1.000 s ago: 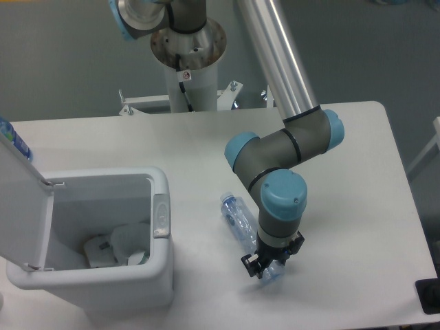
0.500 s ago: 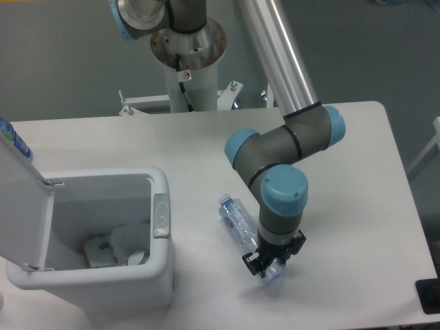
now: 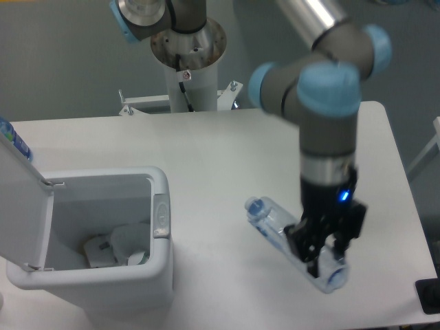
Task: Place the trash in the trash can
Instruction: 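Carry the bottle over the bin and lower it inside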
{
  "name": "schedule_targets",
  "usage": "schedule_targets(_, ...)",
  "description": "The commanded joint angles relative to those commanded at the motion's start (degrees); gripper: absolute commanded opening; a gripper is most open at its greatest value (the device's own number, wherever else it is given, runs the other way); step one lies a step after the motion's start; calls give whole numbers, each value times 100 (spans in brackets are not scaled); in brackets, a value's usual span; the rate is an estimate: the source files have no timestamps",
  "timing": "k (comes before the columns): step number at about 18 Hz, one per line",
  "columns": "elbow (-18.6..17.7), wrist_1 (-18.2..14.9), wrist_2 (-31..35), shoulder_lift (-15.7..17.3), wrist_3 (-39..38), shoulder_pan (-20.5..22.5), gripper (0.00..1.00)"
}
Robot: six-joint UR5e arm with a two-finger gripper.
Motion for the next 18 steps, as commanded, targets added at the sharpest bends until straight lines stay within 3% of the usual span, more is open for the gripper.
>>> schedule_targets(6,0,9,-79,431,184,-386,55)
schedule_targets(10,-219,9,-123,598,228,-773,55)
schedule_targets(18,-281,18,-141,599,237,-1512,53)
